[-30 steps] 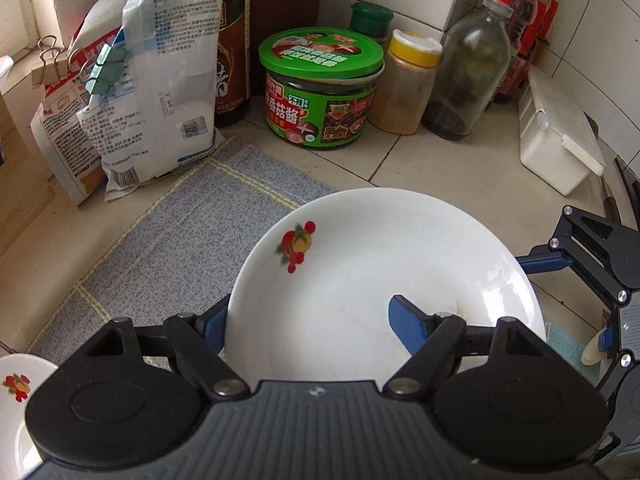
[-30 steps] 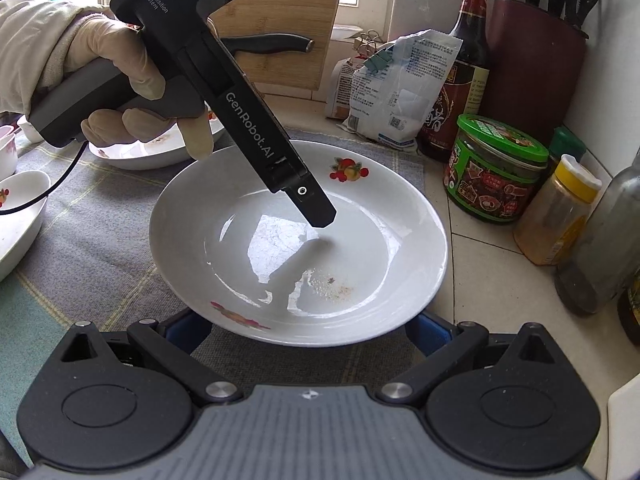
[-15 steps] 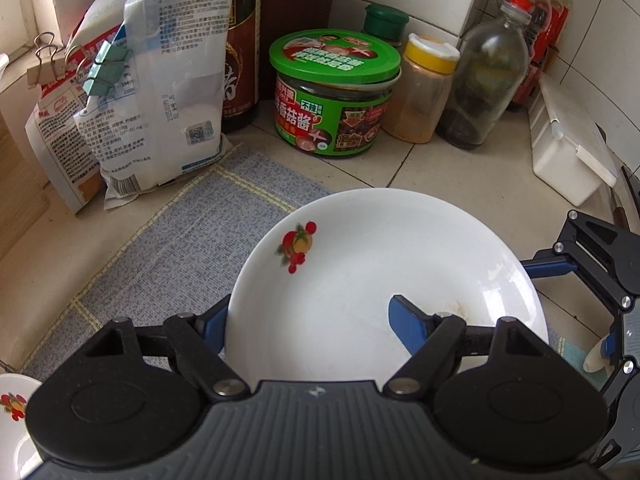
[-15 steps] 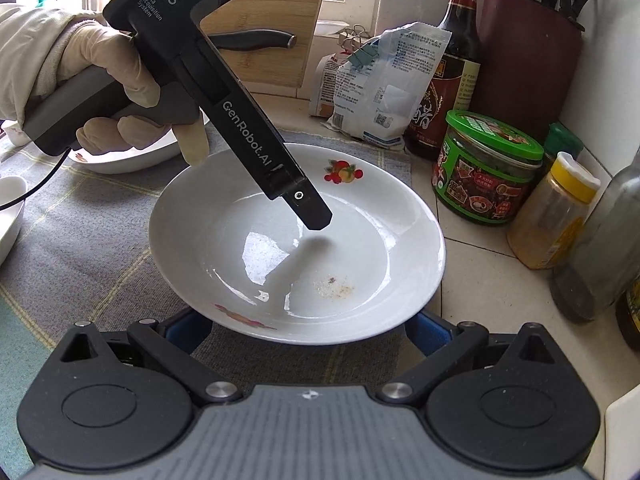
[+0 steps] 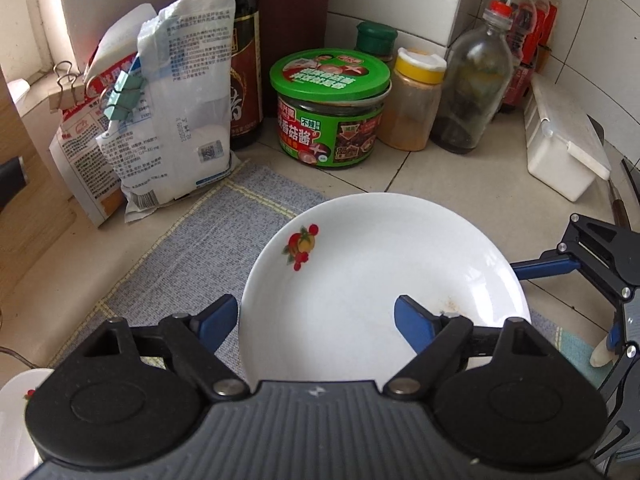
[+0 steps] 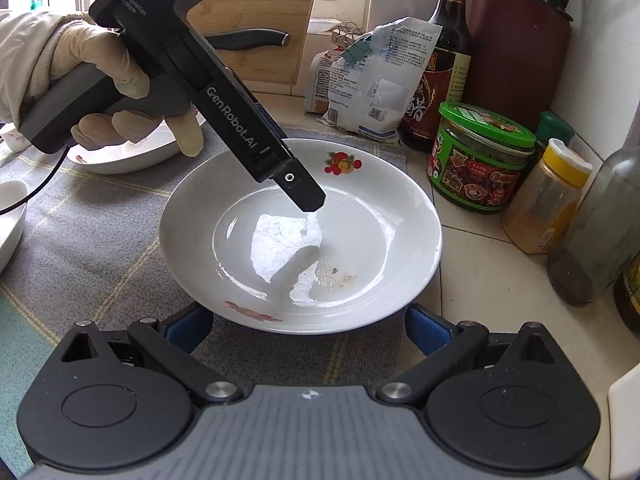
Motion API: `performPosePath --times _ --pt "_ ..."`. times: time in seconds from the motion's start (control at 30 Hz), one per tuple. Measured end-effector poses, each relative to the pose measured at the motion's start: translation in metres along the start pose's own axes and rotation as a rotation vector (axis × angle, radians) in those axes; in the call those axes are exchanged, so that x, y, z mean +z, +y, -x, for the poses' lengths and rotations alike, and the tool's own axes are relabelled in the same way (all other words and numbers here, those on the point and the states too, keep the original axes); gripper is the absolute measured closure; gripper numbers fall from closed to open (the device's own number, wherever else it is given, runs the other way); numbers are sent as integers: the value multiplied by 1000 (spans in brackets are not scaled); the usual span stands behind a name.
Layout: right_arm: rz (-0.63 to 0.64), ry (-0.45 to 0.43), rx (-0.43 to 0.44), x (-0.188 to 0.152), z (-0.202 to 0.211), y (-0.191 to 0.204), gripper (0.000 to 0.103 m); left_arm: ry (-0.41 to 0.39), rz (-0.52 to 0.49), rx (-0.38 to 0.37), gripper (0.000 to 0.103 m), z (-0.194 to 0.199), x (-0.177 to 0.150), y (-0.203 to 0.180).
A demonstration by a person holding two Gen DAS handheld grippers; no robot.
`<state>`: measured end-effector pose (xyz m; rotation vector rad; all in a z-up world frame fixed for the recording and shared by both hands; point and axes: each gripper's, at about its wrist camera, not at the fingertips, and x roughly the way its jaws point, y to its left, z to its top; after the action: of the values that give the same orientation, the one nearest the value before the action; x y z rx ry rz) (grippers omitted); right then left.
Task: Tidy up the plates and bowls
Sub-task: 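Lower the plate onto the towel and open the left tool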
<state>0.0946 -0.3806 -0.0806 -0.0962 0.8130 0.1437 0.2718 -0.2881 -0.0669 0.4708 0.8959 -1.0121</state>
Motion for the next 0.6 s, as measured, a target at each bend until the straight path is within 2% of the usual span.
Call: performPosePath --times 0.1,0.27,0.43,0.6 --pt "-45 -4 -11 -3 8 0 0 -18 0 9 16 14 -4 -3" --pt "-49 6 -45 -7 22 7 0 -55 3 35 16 45 -14 -13" --pt "-79 -1 -31 -14 37 18 0 -98 45 60 15 82 -28 -27" --pt "-84 7 -74 -20 48 29 0 -144 66 115 12 112 -49 -52"
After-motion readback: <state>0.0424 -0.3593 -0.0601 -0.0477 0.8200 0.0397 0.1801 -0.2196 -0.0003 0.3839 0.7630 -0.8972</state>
